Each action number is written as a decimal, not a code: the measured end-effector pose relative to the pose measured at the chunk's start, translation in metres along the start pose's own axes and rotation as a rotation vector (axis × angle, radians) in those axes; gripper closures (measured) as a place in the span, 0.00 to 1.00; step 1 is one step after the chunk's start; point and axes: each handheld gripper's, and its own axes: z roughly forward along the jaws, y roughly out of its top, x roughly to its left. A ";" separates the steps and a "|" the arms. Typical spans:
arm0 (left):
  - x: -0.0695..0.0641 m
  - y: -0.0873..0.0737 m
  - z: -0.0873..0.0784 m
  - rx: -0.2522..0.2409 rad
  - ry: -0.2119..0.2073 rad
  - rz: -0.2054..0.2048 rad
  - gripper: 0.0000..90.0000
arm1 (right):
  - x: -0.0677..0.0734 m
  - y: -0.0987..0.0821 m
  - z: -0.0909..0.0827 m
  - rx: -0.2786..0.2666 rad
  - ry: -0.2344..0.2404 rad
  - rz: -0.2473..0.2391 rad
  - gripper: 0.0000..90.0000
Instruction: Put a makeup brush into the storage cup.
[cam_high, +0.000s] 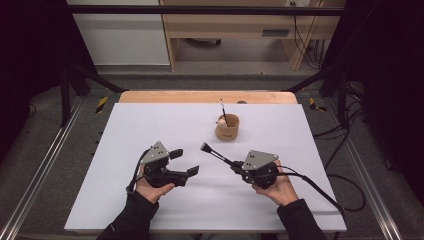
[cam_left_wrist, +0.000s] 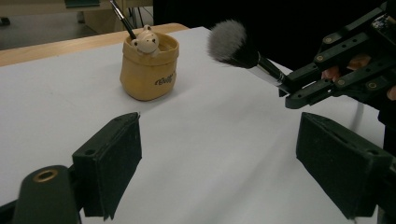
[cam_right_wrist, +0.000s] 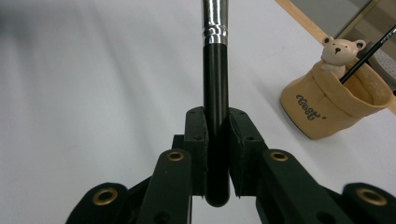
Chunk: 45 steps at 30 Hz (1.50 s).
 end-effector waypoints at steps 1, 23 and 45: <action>-0.001 0.000 0.001 -0.005 -0.004 -0.001 0.15 | 0.000 -0.001 0.000 -0.006 -0.001 0.008 0.88; -0.018 0.003 0.024 -0.063 -0.061 -0.038 0.18 | 0.006 -0.007 0.002 -0.093 0.019 0.104 0.88; -0.028 0.010 0.046 -0.102 -0.107 -0.088 0.27 | 0.011 -0.006 0.001 -0.130 0.025 0.120 0.88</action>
